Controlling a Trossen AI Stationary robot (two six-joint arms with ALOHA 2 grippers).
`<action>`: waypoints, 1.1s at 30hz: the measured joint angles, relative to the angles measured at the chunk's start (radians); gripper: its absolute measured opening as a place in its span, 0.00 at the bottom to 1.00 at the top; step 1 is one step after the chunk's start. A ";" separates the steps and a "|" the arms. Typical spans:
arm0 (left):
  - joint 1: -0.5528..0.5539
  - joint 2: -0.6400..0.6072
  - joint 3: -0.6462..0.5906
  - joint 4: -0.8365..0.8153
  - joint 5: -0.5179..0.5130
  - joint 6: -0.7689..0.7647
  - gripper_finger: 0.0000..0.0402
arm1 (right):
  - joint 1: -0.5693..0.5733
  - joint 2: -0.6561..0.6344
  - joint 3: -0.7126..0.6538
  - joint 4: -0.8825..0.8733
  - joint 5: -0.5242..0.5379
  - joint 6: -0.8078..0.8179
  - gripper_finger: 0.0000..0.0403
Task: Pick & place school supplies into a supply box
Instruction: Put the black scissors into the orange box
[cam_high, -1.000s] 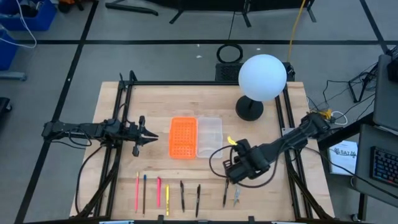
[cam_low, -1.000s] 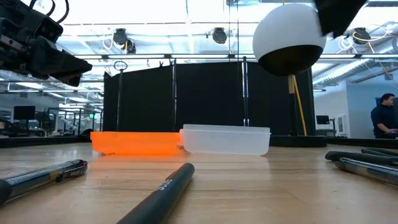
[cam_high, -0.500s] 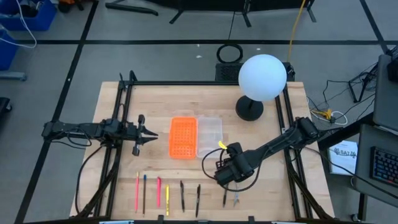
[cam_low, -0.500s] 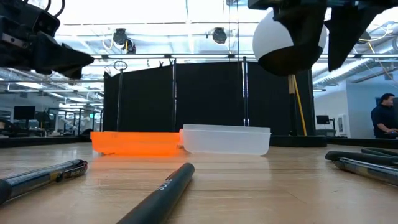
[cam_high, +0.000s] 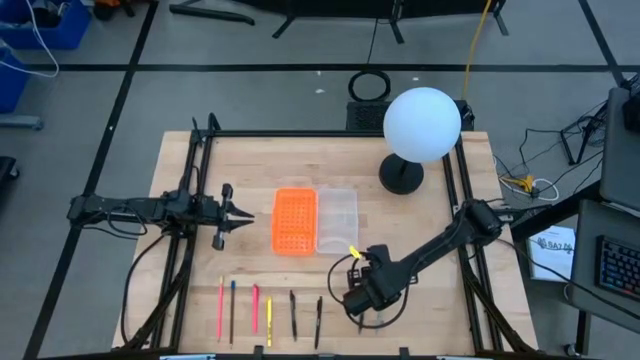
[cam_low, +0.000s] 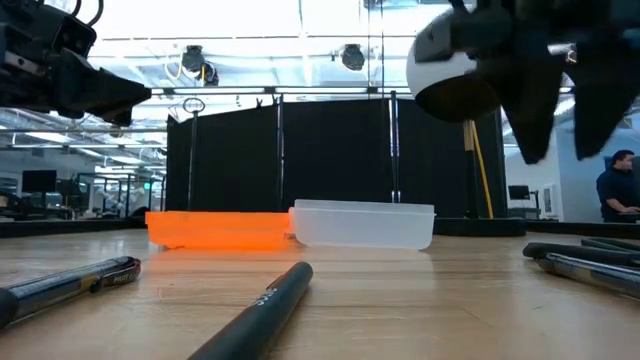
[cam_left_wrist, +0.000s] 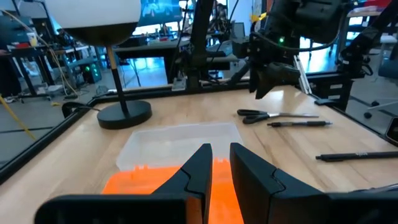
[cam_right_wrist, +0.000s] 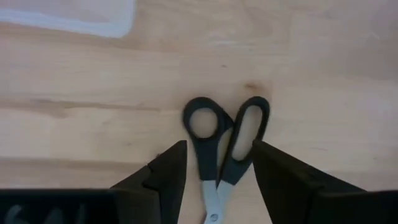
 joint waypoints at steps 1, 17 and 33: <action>0.000 0.000 0.000 -0.001 0.000 0.000 0.17 | 0.001 0.000 -0.018 0.013 -0.002 0.005 0.43; 0.000 0.000 0.000 0.017 0.000 0.001 0.17 | 0.000 -0.006 -0.233 0.209 -0.045 0.025 0.43; 0.000 0.000 0.000 0.015 0.000 0.001 0.17 | -0.007 -0.007 -0.251 0.253 -0.058 -0.027 0.42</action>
